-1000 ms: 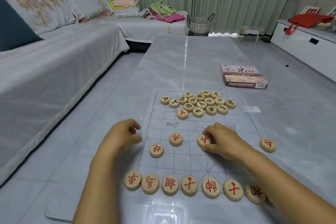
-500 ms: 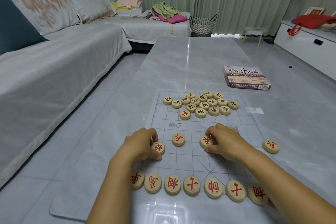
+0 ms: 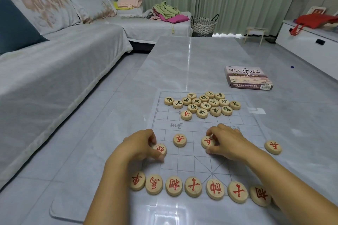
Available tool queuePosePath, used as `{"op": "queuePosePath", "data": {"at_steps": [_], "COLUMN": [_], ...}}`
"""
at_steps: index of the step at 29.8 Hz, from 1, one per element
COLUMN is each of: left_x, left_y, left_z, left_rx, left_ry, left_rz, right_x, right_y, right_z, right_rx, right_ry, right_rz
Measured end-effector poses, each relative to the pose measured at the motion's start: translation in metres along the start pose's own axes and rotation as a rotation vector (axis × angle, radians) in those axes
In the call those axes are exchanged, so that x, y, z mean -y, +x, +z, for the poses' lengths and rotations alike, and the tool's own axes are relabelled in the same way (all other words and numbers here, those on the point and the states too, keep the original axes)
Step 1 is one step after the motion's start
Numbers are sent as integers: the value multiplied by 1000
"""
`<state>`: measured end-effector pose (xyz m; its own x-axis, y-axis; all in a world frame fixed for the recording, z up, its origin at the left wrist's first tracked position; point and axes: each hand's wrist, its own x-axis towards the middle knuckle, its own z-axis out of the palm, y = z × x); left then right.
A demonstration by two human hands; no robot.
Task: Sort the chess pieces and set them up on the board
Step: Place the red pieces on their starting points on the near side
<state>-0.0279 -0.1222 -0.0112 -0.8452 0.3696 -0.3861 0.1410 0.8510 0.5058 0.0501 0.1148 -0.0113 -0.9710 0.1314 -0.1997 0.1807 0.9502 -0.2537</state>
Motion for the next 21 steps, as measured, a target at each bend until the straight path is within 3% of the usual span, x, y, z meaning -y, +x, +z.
{"op": "queuePosePath", "data": {"at_steps": [5,9,13,18,21], "left_x": [1,3,8,16,19], "left_y": [2,1,1,2,3], "left_z": [-1,-2,-5,-11,-12], "left_rx": [-122,-248,-254,-242,-252], "left_ry": [-69,-133,-87,-42,-27], "left_rz": [-9,-28,-37,-61,-84], "right_x": [1,21,39,51,64], "right_y": [18,48,77,94,90], "right_z": [-12,-9,-3,-3,-4], "right_rx": [-149,-210,-291,-268,-169], "right_ry": [175,118,-57,-168,7], "right_rz": [19,-42,-5,79,-49]}}
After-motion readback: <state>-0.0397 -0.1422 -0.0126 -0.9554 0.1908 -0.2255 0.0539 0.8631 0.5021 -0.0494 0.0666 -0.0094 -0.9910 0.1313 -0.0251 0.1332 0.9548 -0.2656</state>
